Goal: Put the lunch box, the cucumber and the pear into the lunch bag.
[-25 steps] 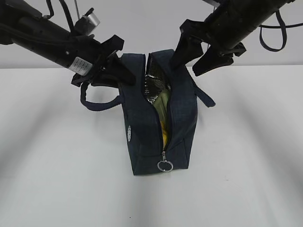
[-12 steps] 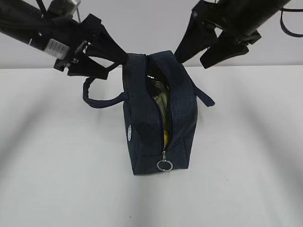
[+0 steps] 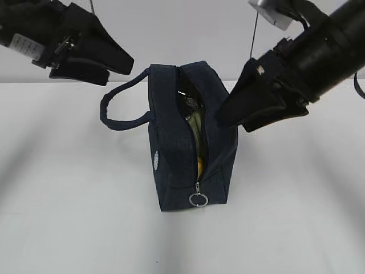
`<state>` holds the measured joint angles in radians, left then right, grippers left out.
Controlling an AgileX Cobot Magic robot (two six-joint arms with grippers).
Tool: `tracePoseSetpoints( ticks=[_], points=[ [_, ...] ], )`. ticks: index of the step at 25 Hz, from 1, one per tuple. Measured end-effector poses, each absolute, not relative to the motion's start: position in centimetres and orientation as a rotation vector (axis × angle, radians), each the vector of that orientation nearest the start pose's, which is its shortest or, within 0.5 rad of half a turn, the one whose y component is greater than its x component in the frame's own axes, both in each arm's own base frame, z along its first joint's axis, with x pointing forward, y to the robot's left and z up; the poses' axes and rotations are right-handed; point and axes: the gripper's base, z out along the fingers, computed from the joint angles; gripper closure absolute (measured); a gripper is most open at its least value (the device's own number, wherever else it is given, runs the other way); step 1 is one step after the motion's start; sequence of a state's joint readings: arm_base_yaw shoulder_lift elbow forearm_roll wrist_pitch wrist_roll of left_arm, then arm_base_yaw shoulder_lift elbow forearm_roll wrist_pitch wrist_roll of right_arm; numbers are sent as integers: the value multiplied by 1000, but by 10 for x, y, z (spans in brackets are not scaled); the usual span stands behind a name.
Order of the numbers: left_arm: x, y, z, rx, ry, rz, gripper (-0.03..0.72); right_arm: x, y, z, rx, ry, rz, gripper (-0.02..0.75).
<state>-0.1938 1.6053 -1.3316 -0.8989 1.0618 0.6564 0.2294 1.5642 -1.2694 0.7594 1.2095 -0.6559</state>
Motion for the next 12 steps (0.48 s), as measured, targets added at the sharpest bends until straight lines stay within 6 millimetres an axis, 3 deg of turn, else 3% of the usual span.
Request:
tracePoseSetpoints(
  ticks=[4, 7, 12],
  points=[
    [293, -120, 327, 656, 2356, -964, 154, 263, 124, 294, -950, 2466, 977, 193],
    [279, -117, 331, 660, 2339, -953, 180, 252, 123, 273, -1023, 2425, 993, 193],
    [261, -113, 337, 666, 2314, -943, 202, 229, 125, 233, -1192, 2202, 1076, 193]
  ],
)
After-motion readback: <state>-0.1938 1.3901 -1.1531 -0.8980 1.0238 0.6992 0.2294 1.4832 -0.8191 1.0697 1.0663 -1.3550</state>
